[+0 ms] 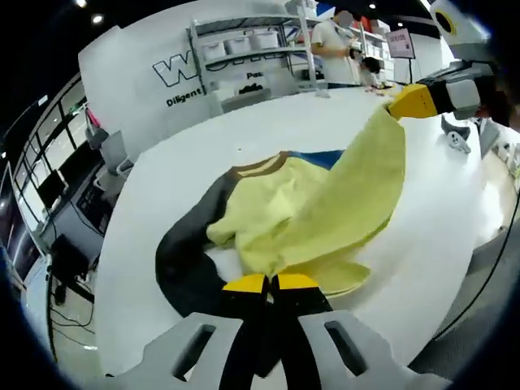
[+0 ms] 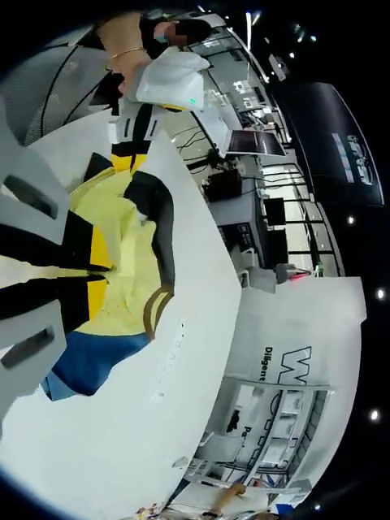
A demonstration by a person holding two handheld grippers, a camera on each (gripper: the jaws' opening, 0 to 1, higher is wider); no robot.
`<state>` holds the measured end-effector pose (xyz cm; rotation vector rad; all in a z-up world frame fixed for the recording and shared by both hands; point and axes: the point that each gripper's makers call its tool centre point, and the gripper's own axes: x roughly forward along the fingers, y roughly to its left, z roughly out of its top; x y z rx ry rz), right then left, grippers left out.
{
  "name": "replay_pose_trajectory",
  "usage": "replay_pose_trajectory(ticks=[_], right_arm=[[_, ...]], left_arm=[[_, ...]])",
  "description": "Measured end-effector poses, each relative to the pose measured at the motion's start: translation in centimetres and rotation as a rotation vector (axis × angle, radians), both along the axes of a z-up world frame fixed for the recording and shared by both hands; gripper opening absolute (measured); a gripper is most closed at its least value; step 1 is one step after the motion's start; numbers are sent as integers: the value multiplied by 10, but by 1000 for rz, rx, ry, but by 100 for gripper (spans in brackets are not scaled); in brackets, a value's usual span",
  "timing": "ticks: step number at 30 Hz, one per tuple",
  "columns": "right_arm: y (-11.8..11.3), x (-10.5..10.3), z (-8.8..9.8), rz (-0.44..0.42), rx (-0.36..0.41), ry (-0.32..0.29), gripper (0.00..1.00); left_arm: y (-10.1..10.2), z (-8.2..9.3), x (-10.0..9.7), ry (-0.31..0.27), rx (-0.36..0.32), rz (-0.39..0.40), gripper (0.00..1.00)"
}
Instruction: Fold the garment on the visible template until the final outline fits inside the template.
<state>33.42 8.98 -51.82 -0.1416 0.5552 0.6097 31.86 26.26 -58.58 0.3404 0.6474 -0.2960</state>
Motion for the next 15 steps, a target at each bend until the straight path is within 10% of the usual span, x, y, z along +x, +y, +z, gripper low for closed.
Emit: replay_pose_trajectory(ticks=[8,15], right_arm=[[-2,-19,-13,12,-8,43,0],[-3,-16,2,-22,61,31,0]], left_arm=[[15,10,-1,-14,47,5,3],[21,-3,-2,30,-121,98,5]])
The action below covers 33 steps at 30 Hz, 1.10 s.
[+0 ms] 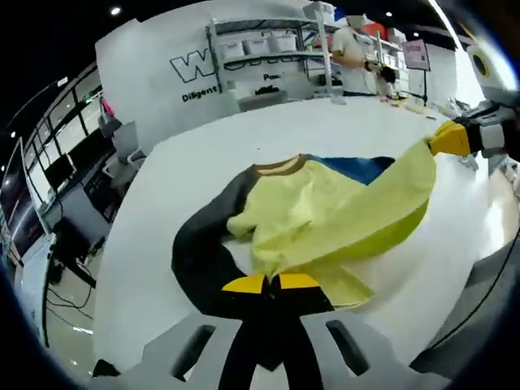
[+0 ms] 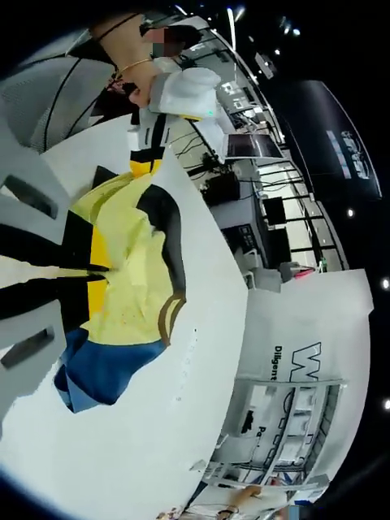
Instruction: Fold the garment on the visible template until the final outline fits inside the template.
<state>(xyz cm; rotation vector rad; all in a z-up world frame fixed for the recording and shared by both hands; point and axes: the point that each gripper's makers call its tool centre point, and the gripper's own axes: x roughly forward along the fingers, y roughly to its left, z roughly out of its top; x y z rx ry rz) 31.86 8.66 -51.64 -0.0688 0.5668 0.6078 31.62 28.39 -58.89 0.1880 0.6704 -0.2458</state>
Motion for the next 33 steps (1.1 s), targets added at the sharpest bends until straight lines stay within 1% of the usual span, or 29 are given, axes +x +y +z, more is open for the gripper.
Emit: replay_pose_trajectory(ticks=[2,4,6,8,10,14,16,18,21,25,26,27,30,33], right_arm=[[-2,7,8,-9,15,-10,0],[-6,16,14,-33,35,-18,0],[-8,19,14,-41,32,-14,0],[-10,27,12,-54,35,-12,0],[-10,32,12,-64,49,-8,0],[-11,38,10,-69,59,-1,0],[-13,45,8,-79,58,1,0],[-16,53,5,-92,66,10,0],[-18,58,3,-104,61,16,0],[-20,61,2,-111,62,19,0],[-20,62,2,-114,64,20,0],[-22,64,1,-121,63,23,0],[-23,66,0,-126,63,25,0],[-24,68,0,-134,72,31,0]], left_arm=[[1,-5,1,2,-15,4,6],[-4,-10,0,10,-16,-8,6],[-7,-15,-2,27,-15,-18,6],[-14,-20,-2,20,-23,-28,8],[-19,-25,-6,39,-27,-38,10],[-24,-30,-9,46,-26,-57,15],[-27,-33,-13,49,-33,-62,19],[-27,-35,-19,55,-23,-67,23],[-28,-36,-27,63,-26,-76,29],[-28,-39,-32,79,-44,-61,36],[-31,-42,-36,90,-54,-68,37],[-32,-48,-40,101,-49,-66,38],[-34,-53,-43,118,-51,-63,38],[-40,-57,-45,131,-51,-80,38]])
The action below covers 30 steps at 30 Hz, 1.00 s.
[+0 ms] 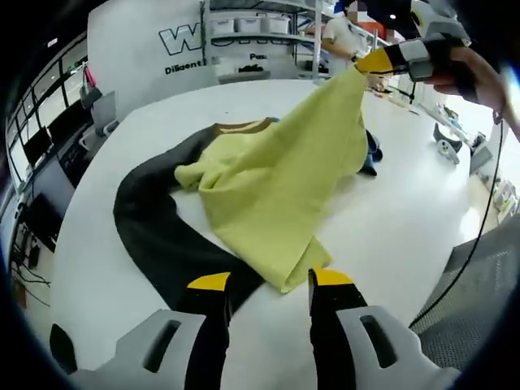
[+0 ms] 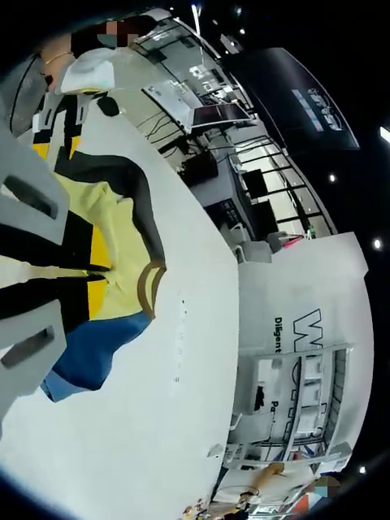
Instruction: Fold the garment on the visible template until the final outline fits inside the template.
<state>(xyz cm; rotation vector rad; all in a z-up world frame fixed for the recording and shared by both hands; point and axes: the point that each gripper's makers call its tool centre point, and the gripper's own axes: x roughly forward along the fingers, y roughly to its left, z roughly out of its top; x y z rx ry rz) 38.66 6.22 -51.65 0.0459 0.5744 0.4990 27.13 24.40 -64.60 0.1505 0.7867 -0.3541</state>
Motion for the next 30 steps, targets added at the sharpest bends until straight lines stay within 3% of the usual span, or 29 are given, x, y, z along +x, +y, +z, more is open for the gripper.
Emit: replay_pose_trajectory(ticks=[5,8,14,18,25,27,30], right_arm=[[-2,5,-1,-15,9,9,0],[-2,6,0,-18,13,10,0],[-1,7,2,-18,14,6,0],[0,9,3,-19,17,6,0],[0,8,4,-17,19,5,0],[-1,8,4,-19,20,5,0],[-2,7,3,-18,17,6,0]], left_arm=[[-8,-11,2,30,-2,0,38],[-12,-17,2,58,-65,44,36],[-12,-21,0,65,-67,47,31],[-16,-29,-5,99,-117,78,27],[-20,-31,1,105,-98,90,15],[-18,-32,-3,118,-62,71,6],[-17,-31,-3,119,-55,63,4]])
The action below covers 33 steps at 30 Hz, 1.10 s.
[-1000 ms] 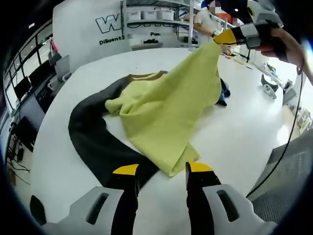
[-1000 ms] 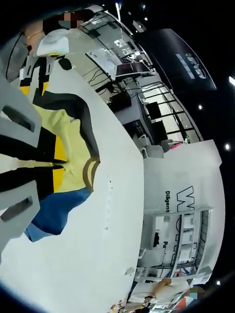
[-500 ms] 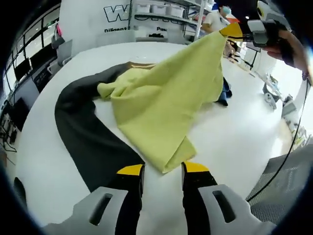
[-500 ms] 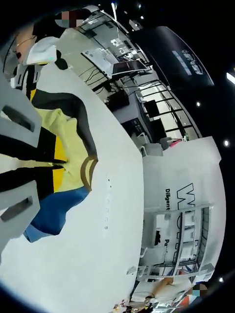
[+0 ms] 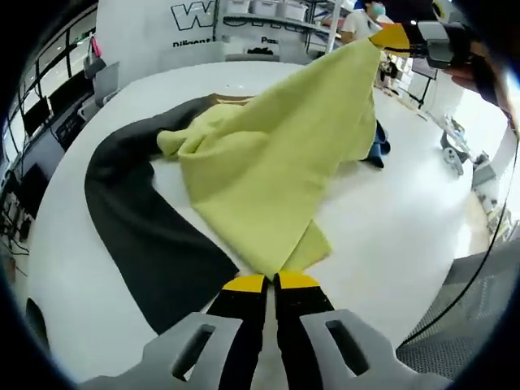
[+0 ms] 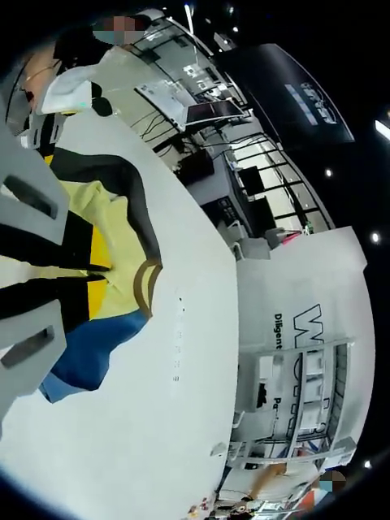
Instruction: Fold the garment on the visible template until the final outline fits inside the template.
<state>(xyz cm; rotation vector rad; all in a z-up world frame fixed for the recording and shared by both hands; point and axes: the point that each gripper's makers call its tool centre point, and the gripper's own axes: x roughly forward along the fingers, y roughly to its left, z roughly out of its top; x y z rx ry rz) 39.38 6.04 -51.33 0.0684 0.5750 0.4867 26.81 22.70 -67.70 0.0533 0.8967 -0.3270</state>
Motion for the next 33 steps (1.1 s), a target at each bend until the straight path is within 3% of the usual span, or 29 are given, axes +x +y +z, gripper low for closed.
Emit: replay_pose_trajectory(ticks=[8,13,18,23,26,32,33], right_arm=[[-4,-6,2,8,-11,-3,0],[-6,-23,5,44,-44,-12,0],[-7,-40,13,83,-23,-36,0],[-11,-56,22,121,-42,-71,0],[-13,-66,28,145,-45,-94,0],[-18,-77,34,154,-57,-112,0],[-20,-80,34,157,-61,-112,0]], left_arm=[[20,15,0,-29,39,1,3],[51,43,8,-96,103,6,3],[71,65,14,-148,138,13,3],[78,90,13,-204,158,-10,3],[85,104,14,-246,220,-43,3],[86,121,17,-290,257,-79,3],[88,127,20,-312,292,-102,3]])
